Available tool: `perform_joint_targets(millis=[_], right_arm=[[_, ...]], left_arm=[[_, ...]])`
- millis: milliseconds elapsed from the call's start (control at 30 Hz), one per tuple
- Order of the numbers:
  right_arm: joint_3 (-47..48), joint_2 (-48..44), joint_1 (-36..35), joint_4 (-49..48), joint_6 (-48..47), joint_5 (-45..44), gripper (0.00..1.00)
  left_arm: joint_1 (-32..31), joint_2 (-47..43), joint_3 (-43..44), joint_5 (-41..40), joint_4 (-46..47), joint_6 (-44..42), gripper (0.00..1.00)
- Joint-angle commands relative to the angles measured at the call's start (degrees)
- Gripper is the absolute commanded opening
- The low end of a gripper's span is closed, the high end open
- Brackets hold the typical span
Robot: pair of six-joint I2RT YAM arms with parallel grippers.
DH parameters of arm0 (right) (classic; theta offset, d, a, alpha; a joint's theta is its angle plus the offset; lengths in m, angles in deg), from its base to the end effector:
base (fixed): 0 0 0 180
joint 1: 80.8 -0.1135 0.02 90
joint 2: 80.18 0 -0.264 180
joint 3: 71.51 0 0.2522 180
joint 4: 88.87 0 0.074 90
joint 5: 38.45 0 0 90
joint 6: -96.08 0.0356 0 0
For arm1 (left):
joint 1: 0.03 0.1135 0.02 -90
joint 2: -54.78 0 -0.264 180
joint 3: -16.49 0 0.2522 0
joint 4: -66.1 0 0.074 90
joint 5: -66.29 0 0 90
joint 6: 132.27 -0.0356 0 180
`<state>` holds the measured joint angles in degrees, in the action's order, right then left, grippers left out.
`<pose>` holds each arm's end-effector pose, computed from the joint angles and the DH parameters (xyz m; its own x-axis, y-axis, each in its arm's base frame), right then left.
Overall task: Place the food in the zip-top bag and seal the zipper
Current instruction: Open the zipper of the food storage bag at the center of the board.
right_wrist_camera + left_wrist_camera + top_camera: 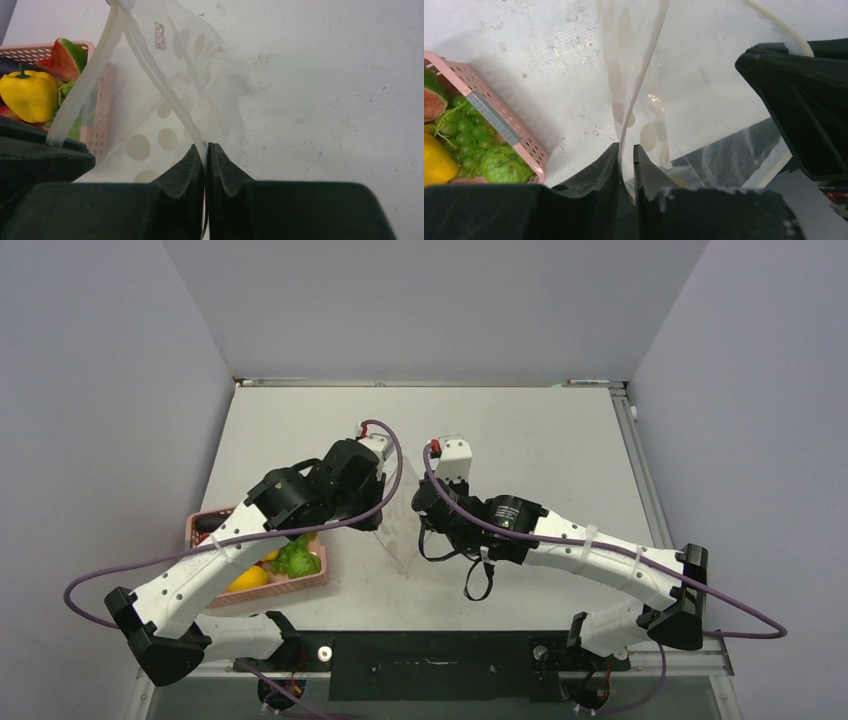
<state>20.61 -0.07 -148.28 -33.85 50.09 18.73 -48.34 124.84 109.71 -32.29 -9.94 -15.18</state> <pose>0.1317 0.2673 0.3552 -0.6218 0.0248 -0.7828 -0.2676 0.9326 0.2421 0.1554 -0.1665 0.3738 -0.7811 0.2000 -0.5915 0.3626 0.9165 -0.1689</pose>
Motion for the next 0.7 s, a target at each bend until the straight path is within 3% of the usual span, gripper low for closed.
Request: perform_joint_targets(millis=[0,67,367,667], right_arm=[[-0.51,-3.22,-0.76,-1.09,1.34,-1.84,0.05],[-0.86,-3.81,-0.81,-1.02,1.43,-1.82,0.05],[-3.36,-5.85,-0.56,1.29,2.0,-3.51,0.05],[-8.72,-8.23,4.13,3.38,2.08,-3.92,0.05]], left_arm=[[-0.2,-2.67,-0.29,-2.73,4.51,2.29,0.06],[-0.21,-2.81,-0.36,-3.09,4.92,2.43,0.0],[-0.24,-3.92,3.45,-8.93,2.54,0.85,0.0],[-0.2,-3.81,9.94,-15.04,-3.2,-2.64,0.0]])
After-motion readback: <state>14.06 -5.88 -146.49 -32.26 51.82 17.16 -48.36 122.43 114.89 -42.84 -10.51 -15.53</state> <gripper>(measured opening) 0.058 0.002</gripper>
